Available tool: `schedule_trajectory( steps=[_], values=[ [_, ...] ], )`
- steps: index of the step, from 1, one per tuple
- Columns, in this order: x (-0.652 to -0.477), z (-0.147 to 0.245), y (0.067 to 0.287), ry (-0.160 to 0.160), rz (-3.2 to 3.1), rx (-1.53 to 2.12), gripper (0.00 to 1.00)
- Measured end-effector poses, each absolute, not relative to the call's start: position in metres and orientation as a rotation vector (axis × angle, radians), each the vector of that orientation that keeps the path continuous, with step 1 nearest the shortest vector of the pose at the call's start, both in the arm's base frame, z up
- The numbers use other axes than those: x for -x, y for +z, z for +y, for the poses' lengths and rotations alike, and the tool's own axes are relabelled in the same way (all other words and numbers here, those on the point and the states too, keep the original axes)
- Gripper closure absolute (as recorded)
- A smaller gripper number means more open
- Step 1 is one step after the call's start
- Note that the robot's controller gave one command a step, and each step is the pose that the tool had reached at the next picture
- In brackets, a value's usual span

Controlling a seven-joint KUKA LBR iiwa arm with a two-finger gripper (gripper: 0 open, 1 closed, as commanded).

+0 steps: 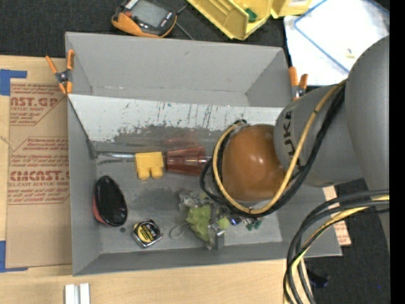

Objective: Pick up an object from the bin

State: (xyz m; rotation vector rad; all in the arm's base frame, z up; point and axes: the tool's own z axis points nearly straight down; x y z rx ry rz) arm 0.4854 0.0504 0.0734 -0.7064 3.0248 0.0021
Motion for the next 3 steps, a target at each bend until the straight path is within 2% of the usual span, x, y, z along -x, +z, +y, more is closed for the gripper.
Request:
schedule_trajectory(
  steps=[1,3],
  values=[
    [-0.4803,0.0388,0.0696,0.009,3.133,0.215,1.00],
    [-0.4797,0.0390,0.0734,0.009,3.135,0.215,1.00]
  ],
)
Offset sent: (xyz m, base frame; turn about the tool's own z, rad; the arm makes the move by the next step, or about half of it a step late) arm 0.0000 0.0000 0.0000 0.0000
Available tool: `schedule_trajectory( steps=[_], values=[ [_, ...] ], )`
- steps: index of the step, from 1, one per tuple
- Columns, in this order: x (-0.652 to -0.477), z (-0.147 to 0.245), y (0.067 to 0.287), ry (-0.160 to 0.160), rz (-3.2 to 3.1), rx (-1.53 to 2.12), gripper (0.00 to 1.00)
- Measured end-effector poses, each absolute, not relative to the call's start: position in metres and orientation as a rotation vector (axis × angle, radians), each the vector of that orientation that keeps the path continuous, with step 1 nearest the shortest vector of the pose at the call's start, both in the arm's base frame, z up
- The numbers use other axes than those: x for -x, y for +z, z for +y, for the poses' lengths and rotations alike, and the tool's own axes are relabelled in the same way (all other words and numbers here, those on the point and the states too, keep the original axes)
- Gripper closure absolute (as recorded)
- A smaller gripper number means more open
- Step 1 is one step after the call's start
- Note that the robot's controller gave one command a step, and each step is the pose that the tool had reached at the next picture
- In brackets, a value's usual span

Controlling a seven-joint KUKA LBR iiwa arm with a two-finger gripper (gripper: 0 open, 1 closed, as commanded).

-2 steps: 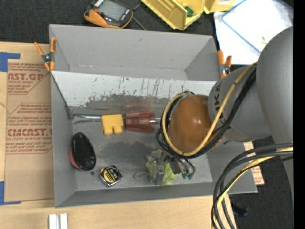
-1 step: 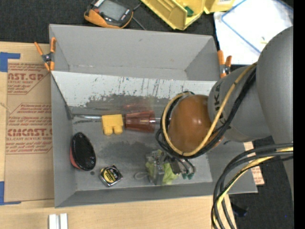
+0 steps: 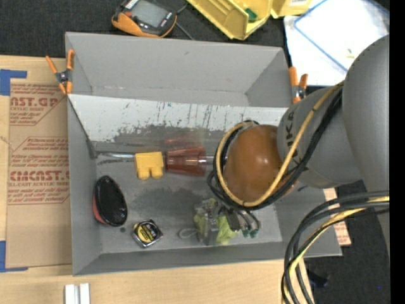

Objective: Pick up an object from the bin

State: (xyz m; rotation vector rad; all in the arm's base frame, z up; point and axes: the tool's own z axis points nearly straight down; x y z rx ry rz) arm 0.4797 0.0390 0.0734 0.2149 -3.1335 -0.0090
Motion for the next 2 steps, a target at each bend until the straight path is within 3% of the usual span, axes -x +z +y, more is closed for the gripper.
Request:
schedule_trajectory(
  steps=[1,2],
  values=[
    [-0.480,0.040,0.132,-0.010,-3.134,-0.215,1.00],
    [-0.478,0.040,0.173,-0.010,-3.126,-0.215,1.00]
  ],
)
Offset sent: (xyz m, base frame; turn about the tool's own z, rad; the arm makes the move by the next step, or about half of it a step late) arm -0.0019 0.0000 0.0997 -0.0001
